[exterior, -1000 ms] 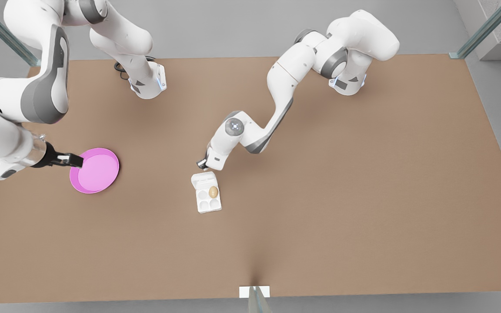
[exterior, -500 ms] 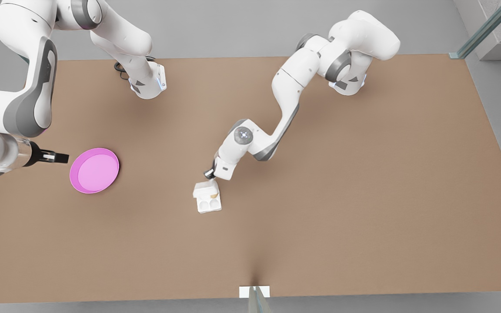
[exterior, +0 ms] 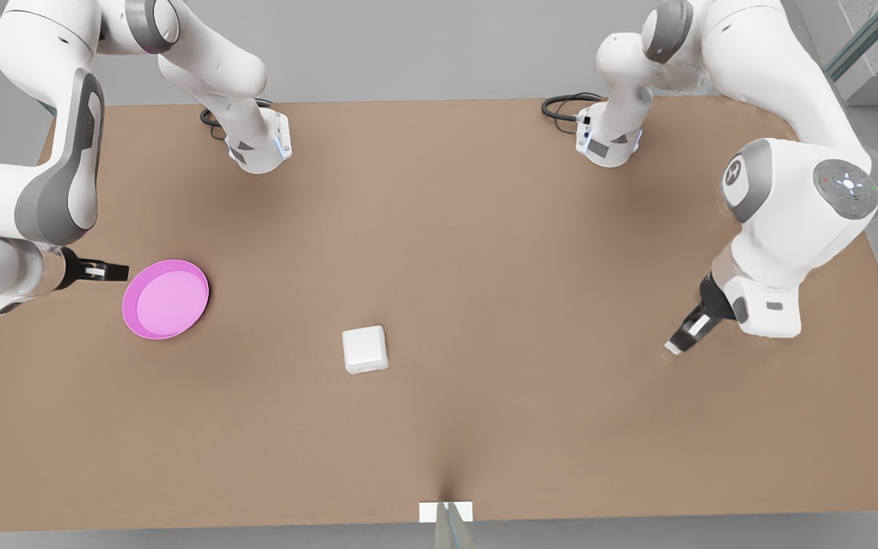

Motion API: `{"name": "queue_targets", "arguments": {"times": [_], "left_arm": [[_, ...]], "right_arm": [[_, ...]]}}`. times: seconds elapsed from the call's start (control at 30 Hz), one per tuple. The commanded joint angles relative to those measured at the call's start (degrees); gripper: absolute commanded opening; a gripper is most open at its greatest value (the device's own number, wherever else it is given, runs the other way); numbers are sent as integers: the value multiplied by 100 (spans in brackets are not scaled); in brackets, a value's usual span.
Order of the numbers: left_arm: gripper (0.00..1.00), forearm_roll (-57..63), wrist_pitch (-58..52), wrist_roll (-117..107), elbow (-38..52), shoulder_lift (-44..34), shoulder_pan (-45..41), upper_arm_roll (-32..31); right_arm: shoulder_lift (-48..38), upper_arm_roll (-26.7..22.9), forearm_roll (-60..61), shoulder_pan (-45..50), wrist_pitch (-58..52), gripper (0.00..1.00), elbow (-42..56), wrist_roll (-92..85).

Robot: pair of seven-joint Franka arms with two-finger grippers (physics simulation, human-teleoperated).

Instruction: Pack egg into the box and close the box lid

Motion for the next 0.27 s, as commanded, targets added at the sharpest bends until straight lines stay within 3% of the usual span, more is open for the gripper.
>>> {"name": "queue_targets", "arguments": {"times": [0.0,0.07,0.23], "left_arm": [[100,1006,-2137,6420,-704,-886,26,-24],[100,716,-2031,6868,-1118,-1141,26,-7],[100,716,-2040,6860,-1127,-1106,26,-7]], "right_arm": [[-9,19,-65,154,-39,100,42,-20],[-18,28,-223,559,-39,100,42,-28],[-18,37,-162,664,-21,100,183,-64]]}}
